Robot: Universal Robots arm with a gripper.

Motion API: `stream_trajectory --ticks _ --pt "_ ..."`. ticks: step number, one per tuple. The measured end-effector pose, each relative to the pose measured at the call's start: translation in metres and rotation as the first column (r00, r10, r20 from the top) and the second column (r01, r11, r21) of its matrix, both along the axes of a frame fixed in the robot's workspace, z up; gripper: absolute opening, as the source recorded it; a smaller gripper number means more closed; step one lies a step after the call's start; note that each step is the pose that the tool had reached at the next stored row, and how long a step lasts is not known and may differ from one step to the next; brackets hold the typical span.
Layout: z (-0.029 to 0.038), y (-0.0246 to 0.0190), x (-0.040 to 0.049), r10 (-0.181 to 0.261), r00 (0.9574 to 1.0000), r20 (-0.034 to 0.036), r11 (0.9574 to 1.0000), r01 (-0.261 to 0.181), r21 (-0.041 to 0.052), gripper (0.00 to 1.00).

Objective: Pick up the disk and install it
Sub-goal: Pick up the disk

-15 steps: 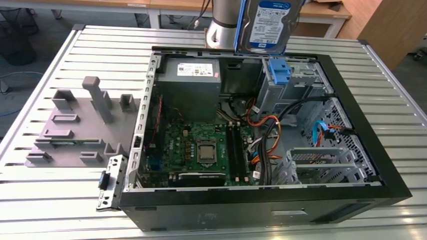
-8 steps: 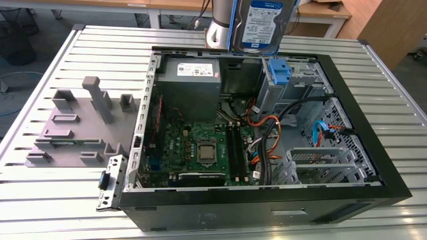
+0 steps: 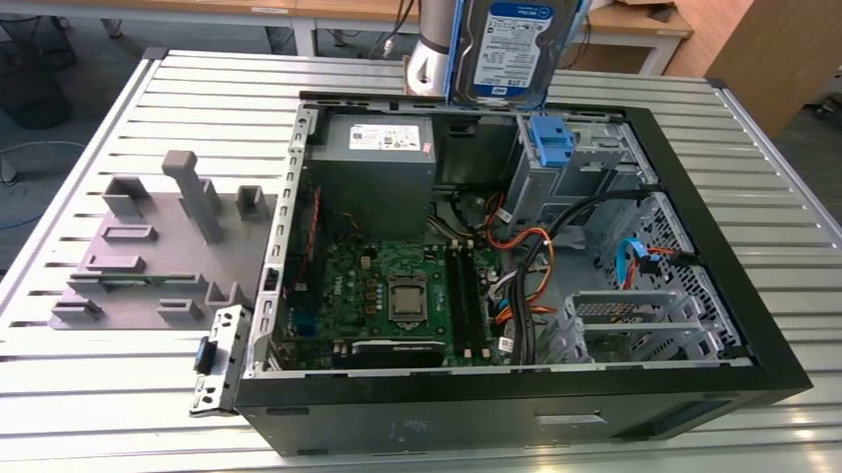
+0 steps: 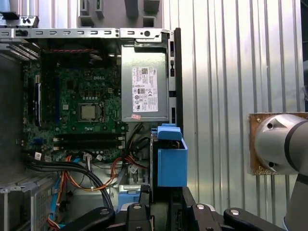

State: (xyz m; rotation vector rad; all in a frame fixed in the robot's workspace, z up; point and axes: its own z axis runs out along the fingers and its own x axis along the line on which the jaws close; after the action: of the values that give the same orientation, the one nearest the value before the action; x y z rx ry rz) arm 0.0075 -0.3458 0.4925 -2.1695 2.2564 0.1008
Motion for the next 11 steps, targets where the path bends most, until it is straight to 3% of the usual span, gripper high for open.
stream_trajectory --ticks 11 --pt "0.0000 -0.0164 -0.0002 0.000 1.0000 0.0001 1.0000 0.000 0.0001 0.35"
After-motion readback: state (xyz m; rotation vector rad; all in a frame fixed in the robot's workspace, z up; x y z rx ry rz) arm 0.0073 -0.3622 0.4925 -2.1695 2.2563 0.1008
